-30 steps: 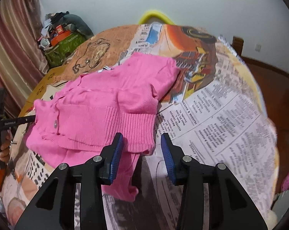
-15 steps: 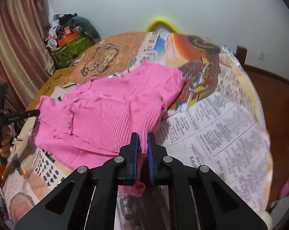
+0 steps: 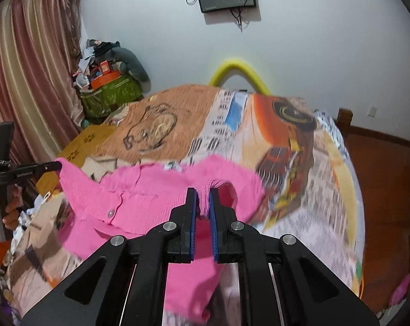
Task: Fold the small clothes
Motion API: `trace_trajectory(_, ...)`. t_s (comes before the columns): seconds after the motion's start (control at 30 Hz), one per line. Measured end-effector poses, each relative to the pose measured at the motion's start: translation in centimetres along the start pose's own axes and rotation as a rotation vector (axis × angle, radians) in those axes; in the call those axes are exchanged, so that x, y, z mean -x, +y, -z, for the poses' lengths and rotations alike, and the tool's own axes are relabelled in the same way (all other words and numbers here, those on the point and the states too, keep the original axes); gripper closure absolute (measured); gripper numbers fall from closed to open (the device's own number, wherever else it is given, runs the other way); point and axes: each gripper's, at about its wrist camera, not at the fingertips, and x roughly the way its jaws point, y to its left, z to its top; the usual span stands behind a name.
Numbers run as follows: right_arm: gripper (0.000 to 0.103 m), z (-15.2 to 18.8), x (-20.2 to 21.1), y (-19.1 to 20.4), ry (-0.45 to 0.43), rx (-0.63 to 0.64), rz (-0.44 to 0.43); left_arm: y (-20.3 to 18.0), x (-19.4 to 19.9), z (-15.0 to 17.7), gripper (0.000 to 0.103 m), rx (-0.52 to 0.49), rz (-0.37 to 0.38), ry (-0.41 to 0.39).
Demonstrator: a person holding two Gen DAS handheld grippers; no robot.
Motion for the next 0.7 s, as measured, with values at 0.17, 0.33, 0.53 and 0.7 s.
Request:
trace_trajectory(0.17, 0.095, -2.1, -3.7, -1.4, 0.024, -0.027, 0.031, 2.2, -5.1, -2.7, 0.098, 0.098, -0.022, 0.07)
trace_trajectory(0.33, 0.095, -2.6, -8.6, -3.2, 0.088, -0.056, 0.081, 2.4, -9.7, -3.3, 0.098, 0.091, -0.041, 0.122)
trace_trajectory(0.53, 0.095, -1.4, -12.0, -3.9, 0.139, -0.049, 0.124, 2.8, -13.5, -2.9, 0.098, 0.071, -0.113, 0.155)
trace_trajectory(0.7, 0.083, -2.2, -10.4, -3.6, 0.091, -0.011, 0.161, 2.9, -12.4, -2.7, 0.098, 0.045, -0.113, 0.121)
